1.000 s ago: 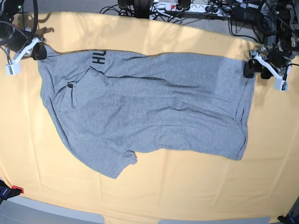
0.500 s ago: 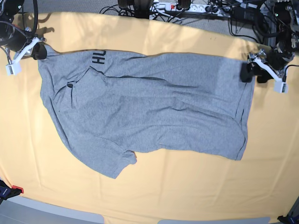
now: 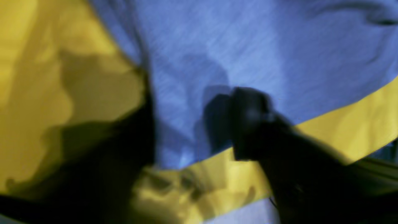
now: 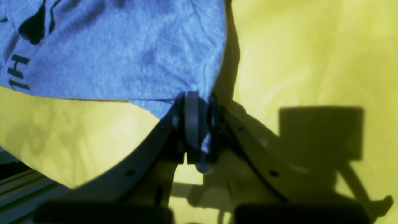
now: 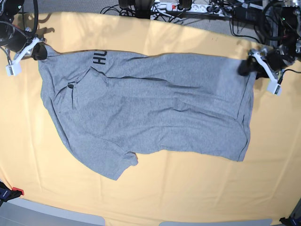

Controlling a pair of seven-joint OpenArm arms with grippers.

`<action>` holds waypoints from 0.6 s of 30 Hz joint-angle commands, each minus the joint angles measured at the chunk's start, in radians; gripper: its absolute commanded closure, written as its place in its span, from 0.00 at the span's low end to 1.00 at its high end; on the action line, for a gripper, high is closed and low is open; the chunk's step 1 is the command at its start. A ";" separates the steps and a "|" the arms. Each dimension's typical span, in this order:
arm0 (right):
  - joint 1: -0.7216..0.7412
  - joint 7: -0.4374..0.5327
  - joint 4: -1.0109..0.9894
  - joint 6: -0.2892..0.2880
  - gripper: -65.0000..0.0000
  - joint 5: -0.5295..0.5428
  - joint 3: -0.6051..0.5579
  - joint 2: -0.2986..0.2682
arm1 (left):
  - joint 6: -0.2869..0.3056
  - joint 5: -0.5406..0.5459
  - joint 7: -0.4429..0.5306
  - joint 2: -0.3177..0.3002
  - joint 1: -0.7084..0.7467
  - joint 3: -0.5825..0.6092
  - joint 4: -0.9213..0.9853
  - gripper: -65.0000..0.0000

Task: Layout the t-shirt on the table in an organized manner, then fold the t-shirt properly
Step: 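Regrasp the shoulder corner with the left gripper, holding with the right, then lift the shoulder edge with both grippers and lay it flat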

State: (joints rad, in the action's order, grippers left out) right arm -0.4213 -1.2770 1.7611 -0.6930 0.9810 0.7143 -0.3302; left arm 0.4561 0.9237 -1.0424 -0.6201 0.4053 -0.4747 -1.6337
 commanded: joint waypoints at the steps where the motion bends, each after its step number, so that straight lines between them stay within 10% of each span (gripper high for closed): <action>1: -0.002 0.004 0.013 -0.005 1.00 0.018 0.006 -0.019 | -0.020 -0.050 -0.055 -0.033 0.010 -0.015 0.003 0.85; 3: -0.002 0.004 0.013 -0.005 1.00 0.018 0.006 -0.019 | -0.034 -0.050 -0.049 -0.058 0.002 -0.042 0.003 1.00; 18: -0.053 -0.119 0.092 -0.005 1.00 0.179 0.006 -0.123 | 0.082 0.190 -0.113 -0.158 -0.090 -0.154 0.003 1.00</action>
State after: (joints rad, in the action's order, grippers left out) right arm -0.4759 -1.4071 1.8374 -0.6933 1.1465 0.7097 -0.4301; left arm 0.5362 1.1034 -1.1732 -0.7475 0.3241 -0.6147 -1.6203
